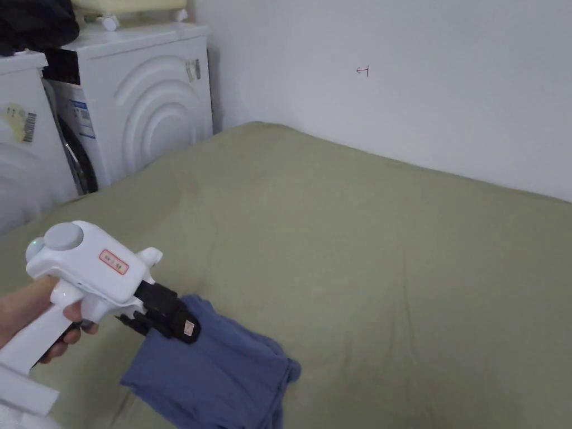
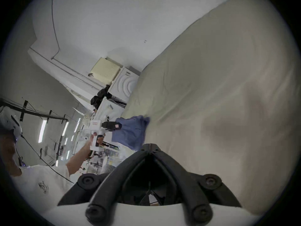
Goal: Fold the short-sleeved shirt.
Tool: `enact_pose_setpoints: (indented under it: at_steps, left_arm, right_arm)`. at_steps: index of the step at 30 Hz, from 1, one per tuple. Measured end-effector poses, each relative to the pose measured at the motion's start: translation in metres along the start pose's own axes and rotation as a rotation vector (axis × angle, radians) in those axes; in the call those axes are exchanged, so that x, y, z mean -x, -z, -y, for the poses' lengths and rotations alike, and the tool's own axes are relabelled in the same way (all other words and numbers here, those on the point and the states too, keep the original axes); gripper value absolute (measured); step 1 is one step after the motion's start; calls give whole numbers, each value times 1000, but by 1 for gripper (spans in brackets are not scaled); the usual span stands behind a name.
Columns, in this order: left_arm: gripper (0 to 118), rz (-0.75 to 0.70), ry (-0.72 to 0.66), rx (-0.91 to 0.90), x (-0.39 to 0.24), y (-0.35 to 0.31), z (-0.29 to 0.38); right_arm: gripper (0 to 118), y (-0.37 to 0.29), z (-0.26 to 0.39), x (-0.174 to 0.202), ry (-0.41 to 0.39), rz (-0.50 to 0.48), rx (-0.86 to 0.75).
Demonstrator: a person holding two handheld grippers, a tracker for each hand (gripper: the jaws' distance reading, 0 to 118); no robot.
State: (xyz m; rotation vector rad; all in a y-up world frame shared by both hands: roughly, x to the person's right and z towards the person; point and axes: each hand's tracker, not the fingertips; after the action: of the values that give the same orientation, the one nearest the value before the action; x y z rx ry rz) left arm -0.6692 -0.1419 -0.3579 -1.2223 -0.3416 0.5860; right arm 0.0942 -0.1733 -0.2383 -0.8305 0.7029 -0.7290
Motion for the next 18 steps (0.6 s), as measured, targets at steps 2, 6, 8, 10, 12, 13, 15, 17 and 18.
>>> enact_pose_setpoints:
  at_steps: [2,6,8,10,12,13,15,17,18]
  left_arm:
    - [30,-41,1,5,9,-3,-14]
    - [32,-15,-45,56,15,2,-26]
    - [75,-83,-3,75,16,2,-30]
    - [105,-75,8,47,14,0,-27]
    - [105,-101,-14,16,19,-9,-25]
    - [105,-129,-15,-18,17,-15,-22]
    - [105,-152,-20,-64,9,-26,-15]
    - [104,-127,-19,-88,2,-37,-13]
    - [103,-140,-25,-85,-7,-40,-11]
  right_arm:
    - [0,0,-1,-2,5,8,-5]
    - [0,3,-4,-7,16,55,0]
    - [0,3,-5,-10,17,54,0]
    - [0,2,-6,-13,23,60,-5]
    - [0,1,-8,-14,32,55,-11]
    - [0,0,-9,-13,27,50,-11]
    - [0,-3,-11,-10,14,45,-14]
    - [0,-8,-13,-7,5,31,-23]
    - [0,-12,-14,-5,-3,28,-31]
